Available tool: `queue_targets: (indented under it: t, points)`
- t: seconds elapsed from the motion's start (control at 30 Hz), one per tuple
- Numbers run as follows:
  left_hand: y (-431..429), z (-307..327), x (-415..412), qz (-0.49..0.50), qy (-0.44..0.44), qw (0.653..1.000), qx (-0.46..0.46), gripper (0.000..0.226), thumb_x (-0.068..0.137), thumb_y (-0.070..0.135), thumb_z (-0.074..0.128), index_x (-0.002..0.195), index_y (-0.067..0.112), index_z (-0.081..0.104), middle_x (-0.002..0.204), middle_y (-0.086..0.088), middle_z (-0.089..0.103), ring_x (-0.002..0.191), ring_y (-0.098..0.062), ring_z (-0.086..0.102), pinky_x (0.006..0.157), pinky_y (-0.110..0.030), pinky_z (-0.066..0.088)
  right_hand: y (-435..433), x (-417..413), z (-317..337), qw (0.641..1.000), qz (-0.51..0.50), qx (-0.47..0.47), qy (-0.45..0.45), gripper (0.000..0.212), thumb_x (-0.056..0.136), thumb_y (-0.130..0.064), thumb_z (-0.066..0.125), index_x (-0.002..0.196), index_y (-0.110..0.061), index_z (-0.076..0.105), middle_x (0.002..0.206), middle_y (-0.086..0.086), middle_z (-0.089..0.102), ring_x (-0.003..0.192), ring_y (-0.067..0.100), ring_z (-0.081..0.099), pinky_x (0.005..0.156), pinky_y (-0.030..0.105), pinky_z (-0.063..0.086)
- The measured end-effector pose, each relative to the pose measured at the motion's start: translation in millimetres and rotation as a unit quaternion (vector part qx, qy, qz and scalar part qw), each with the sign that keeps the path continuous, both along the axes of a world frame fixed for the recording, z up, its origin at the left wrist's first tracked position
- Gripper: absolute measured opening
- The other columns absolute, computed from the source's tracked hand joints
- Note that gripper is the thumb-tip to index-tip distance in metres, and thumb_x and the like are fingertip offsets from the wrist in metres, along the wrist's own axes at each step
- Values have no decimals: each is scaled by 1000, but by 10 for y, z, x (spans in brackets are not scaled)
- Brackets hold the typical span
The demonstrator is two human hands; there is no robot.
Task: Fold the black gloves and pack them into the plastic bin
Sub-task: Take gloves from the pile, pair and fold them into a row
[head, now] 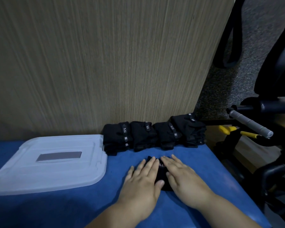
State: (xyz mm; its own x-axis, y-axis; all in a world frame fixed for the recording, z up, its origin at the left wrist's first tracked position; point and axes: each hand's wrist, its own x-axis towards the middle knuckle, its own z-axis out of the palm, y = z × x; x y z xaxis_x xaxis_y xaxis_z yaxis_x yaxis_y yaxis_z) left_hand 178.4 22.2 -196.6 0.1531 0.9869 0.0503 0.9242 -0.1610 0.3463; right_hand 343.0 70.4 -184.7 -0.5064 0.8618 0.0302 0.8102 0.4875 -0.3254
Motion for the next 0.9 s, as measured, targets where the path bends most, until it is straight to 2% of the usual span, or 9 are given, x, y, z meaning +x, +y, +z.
queue_targets:
  t: [0.13,0.3,0.4,0.47,0.5,0.57,0.63,0.73,0.9]
  points:
    - [30,30,-34,3,41,998,-39,62,97,57,11,150,37,-13,154,25,-20,145,-6,-17,119,-41,-12,-1,-13,23,1000,-16,-13,-19,51,104,-33,26,153,-29,13,158,-16,15,145,-1,0,121,30,9]
    - [22,73,-106,4,39,998,-51,55,102,46,13,150,38,-12,156,25,-15,146,-5,-13,119,-41,-12,-10,-35,46,999,-39,-24,-24,52,103,-35,26,153,-24,17,158,-10,20,146,5,8,120,27,9]
    - [20,86,-169,16,36,998,-58,54,103,42,14,151,36,-10,159,20,-5,146,-5,-10,119,-40,-11,-14,-28,59,997,-65,-5,-29,54,99,-43,27,150,-23,29,153,-6,34,143,11,25,116,26,19]
    - [8,79,-195,26,28,998,-57,53,104,40,14,152,34,-7,160,17,3,147,-7,-8,119,-38,-10,-39,-41,124,995,-94,-2,-20,46,97,-45,39,137,-25,50,136,-4,53,130,16,43,106,27,34]
    - [-6,83,-204,40,16,998,-53,53,104,39,15,153,33,-3,160,15,6,148,-9,-6,120,-36,-8,-54,-47,163,994,-112,-8,-12,38,94,-46,46,122,-27,61,120,-4,61,118,16,52,96,27,42]
    - [-31,89,-217,91,-20,995,-30,52,104,39,21,153,27,10,160,10,15,147,-14,4,119,-32,2,-99,-58,249,989,-148,-26,-9,32,86,-54,54,95,-26,68,94,-4,63,93,14,59,77,27,48]
    - [-82,119,-237,154,-40,987,14,48,101,44,30,145,25,27,149,7,31,138,-16,23,113,-30,19,-141,-76,310,981,-185,-61,-7,34,80,-58,60,85,-24,66,84,-6,62,80,12,60,66,26,49]
    - [-155,173,-265,193,-73,978,8,40,96,51,38,124,23,42,127,4,49,119,-17,40,100,-30,36,-197,-180,369,965,-228,-130,24,35,80,-55,63,90,-22,60,82,-6,63,75,9,60,59,23,48]
    - [-143,283,-324,202,-194,957,-68,42,93,53,46,119,21,43,108,2,58,101,-17,55,77,-28,45,-254,-402,364,945,-259,-189,64,41,78,-54,63,86,-14,62,76,2,68,70,16,66,62,27,51]
